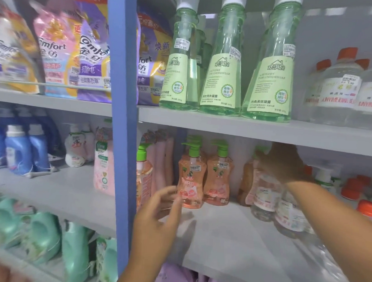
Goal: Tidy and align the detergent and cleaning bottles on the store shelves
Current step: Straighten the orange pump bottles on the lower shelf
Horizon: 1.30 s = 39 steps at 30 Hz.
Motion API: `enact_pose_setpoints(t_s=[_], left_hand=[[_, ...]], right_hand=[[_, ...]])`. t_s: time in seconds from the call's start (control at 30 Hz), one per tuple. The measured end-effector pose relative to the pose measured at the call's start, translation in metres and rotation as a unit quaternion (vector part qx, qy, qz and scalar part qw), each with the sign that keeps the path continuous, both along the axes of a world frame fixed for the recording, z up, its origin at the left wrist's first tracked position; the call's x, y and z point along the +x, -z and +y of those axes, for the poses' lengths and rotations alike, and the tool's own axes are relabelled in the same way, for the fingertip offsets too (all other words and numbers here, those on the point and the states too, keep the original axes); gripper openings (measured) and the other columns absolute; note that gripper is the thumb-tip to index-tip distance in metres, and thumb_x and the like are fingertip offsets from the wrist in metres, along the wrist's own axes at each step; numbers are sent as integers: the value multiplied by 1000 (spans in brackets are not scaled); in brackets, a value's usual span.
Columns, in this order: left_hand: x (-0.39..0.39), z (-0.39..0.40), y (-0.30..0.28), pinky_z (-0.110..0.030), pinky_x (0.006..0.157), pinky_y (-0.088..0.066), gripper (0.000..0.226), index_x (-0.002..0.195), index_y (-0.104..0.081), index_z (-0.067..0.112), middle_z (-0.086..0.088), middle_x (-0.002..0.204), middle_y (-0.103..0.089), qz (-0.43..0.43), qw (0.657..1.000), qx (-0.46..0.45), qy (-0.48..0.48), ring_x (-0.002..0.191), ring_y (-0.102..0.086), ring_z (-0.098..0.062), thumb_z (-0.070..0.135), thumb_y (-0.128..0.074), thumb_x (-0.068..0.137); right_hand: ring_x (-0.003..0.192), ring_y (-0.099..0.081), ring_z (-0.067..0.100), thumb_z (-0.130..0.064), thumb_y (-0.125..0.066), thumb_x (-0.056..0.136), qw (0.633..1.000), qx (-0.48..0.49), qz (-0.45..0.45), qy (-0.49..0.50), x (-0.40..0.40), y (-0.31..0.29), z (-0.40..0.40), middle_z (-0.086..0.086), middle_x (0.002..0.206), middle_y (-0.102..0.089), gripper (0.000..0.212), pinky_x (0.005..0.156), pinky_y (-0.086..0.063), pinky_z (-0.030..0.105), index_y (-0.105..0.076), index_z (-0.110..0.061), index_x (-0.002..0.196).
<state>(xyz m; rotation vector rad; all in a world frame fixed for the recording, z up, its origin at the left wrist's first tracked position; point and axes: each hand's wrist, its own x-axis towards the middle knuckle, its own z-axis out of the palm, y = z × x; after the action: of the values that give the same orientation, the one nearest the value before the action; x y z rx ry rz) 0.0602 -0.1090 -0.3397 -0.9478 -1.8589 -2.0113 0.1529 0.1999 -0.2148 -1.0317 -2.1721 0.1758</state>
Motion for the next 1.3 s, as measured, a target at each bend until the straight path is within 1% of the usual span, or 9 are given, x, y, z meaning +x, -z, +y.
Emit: enact_pose_setpoints(t_s=[0.17,0.3,0.43,0.67,0.93,1.03,1.1,1.2,1.3], left_hand=[[-42,-88,-23,-19,66,-56,6,95,-70,34,2,80,-72,-23,975,172,-139,71,-68,-14,37,-65,97],[-105,-96,-28,-42,91,-58,18,113,-70,37,1,107,-73,-109,988,-105,-15,103,-70,-23,28,-69,97],[-130,-76,-25,-41,74,-62,24,103,-72,41,10,93,-75,-98,965,-204,132,87,-76,-17,22,-73,90],[-141,-72,-14,-20,58,-55,28,100,-68,50,15,84,-74,-20,975,-213,52,69,-69,-5,31,-71,79],[-116,-169,-5,-27,57,-51,25,94,-69,52,16,83,-74,-30,982,-90,-166,79,-72,-16,37,-84,81],[-61,-200,-9,-32,60,-62,53,119,-67,52,20,94,-77,-16,987,-71,-143,83,-77,-9,65,-79,69],[-39,-182,-8,-35,72,-62,61,132,-66,43,15,105,-79,4,996,-40,-81,96,-76,-11,43,-81,73],[-8,-127,1,-10,68,-56,53,107,-75,56,25,85,-77,10,999,-27,-30,98,-69,-10,7,-76,84],[33,-80,0,-3,69,-50,69,128,-61,60,25,104,-73,92,993,-70,-13,84,-70,6,44,-75,62]], right_hand=[[98,-64,34,-40,-75,90,992,-72,-51,-93,-15,-3,10,14,102,-66,47,77,-48,38,-57,-3,113],[97,-61,37,-33,-76,89,993,-59,-50,-86,-22,-3,13,15,95,-62,39,76,-45,41,-59,0,100],[79,-68,33,-15,-66,89,995,-54,0,-86,-25,-5,10,12,72,-71,17,70,-49,39,-68,-6,75],[89,-68,37,-18,-55,101,990,-20,100,-100,-38,10,-16,17,98,-74,12,82,-51,39,-66,-13,99],[106,-67,35,-24,-57,100,981,-92,135,-101,-28,23,-42,12,116,-73,24,89,-50,39,-61,-21,123],[101,-69,32,-21,-62,98,973,-103,163,-125,-24,27,-46,9,107,-72,23,89,-53,38,-65,-19,121],[92,-70,26,-20,-64,98,967,-120,165,-155,-24,27,-47,4,99,-70,22,81,-57,33,-66,-18,119],[79,-64,10,-9,-66,98,953,-146,172,-201,-25,29,-44,8,101,-72,21,63,-45,5,-65,-13,119],[76,-65,2,1,-64,97,925,-198,213,-243,-22,32,-51,7,104,-77,34,64,-46,7,-60,-4,130]])
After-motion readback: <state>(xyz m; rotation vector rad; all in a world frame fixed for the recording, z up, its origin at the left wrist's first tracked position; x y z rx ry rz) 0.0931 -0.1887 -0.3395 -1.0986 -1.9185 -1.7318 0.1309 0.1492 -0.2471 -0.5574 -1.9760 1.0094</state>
